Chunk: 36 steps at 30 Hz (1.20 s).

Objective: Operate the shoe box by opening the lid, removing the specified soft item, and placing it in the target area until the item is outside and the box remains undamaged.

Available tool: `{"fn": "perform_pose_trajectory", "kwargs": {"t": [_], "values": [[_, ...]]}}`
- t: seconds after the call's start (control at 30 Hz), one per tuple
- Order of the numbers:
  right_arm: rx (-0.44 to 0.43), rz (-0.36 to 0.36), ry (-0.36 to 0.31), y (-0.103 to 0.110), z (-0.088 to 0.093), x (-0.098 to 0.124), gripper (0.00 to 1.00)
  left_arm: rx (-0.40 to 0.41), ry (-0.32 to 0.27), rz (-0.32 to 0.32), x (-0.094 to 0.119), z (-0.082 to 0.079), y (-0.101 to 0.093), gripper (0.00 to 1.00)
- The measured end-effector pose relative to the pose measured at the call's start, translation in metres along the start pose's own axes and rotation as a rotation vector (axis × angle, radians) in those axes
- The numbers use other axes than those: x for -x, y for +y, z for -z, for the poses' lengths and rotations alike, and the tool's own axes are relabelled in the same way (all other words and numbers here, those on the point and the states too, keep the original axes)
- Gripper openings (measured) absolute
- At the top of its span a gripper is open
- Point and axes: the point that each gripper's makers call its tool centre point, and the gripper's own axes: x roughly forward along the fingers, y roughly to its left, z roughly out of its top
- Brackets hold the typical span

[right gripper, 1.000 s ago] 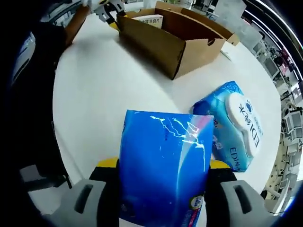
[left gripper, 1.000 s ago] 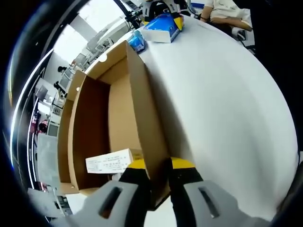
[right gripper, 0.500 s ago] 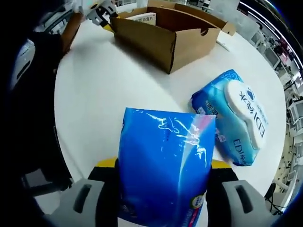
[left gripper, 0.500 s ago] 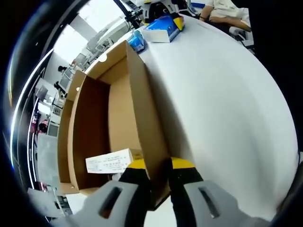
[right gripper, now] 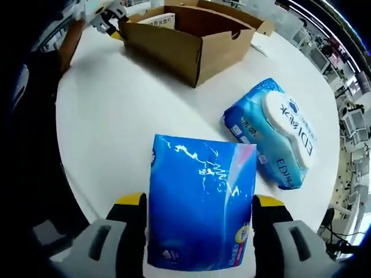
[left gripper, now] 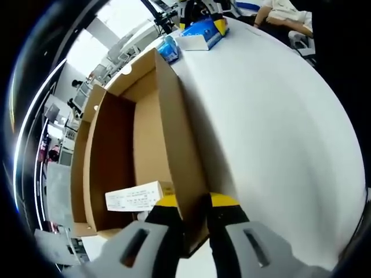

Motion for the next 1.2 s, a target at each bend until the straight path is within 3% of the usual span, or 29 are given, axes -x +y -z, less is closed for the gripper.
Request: {"fn": "perform_pose_trajectory", "kwargs": {"t": [0.2,0.4,0.57,0.73,1.2], "values": [[-0.022,0.063,0.031,-0.003,-0.001,0.008,0.85,-0.003,0.007,-0.003,0.000,0.000,0.000,0.14],[-0.035,0.060,0.056,-0.002,-0.001,0.004,0.86,-0.003,0.011,-0.006,-0.001,0.001,0.000,0.14],[-0.015,0.067,0.117,-0.003,0.014,-0.004,0.78,-0.007,0.018,-0.009,-0.001,0.001,0.000,0.14],[-0.008,0.066,0.108,-0.003,0.012,-0.001,0.69,-0.008,0.022,-0.011,-0.001,0.001,0.000,0.15],[0.069,0.044,0.125,-0.002,0.013,0.000,0.65,-0.016,0.032,-0.015,-0.001,0.002,0.000,0.15]]}}
